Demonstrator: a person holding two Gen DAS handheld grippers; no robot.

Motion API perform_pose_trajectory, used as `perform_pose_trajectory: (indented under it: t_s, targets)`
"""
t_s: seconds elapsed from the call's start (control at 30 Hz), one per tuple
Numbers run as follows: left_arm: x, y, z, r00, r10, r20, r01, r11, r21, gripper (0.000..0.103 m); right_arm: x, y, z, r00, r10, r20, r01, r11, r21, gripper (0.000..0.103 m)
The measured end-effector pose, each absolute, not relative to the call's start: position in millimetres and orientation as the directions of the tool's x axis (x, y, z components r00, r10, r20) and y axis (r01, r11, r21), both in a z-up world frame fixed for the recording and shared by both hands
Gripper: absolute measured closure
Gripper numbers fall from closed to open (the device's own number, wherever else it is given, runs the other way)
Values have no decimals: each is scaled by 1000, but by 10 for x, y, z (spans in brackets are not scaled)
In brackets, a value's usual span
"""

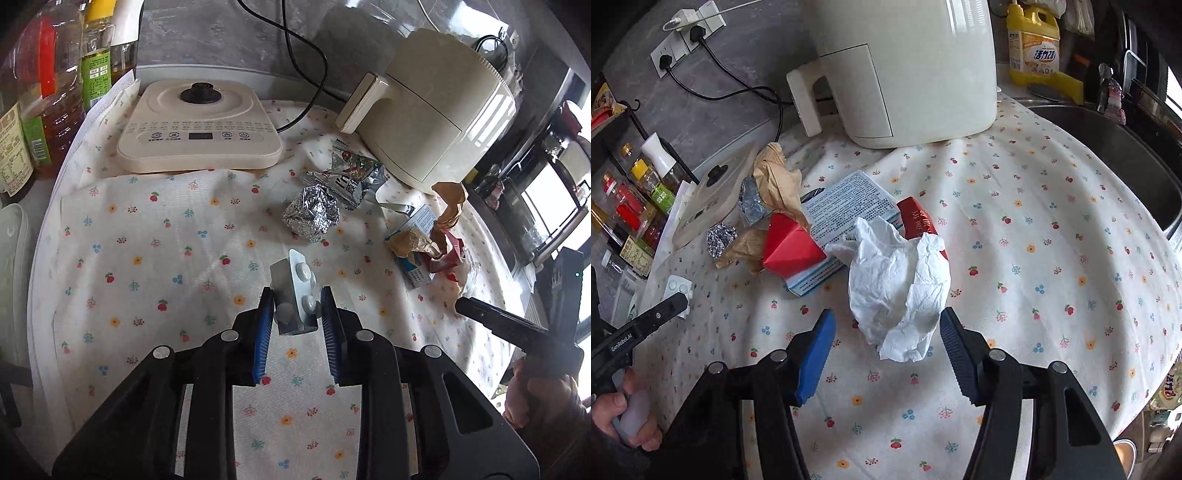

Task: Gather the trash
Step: 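Close the left tool on the white pill blister while the right tool grasps the white tissue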

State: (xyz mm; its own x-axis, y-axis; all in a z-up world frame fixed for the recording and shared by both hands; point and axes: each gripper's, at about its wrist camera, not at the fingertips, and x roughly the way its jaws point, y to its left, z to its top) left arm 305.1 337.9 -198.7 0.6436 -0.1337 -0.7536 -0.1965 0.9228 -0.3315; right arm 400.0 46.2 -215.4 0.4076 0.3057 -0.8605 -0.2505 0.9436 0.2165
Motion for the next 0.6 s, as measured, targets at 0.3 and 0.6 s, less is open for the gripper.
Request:
perform_pose_trajectory:
  t_s: [0.3,0.6]
  targets:
    - [2847,3196,-1951,653,-135,-745,-179,928,-326,77,3753,327,-2030,419,347,-839,-258,931,256,98]
    - [2692,2739,-1749,678,-147,-720,-137,937,-321,77,3471,16,-1748,449,389,-804,-284,916,284,99]
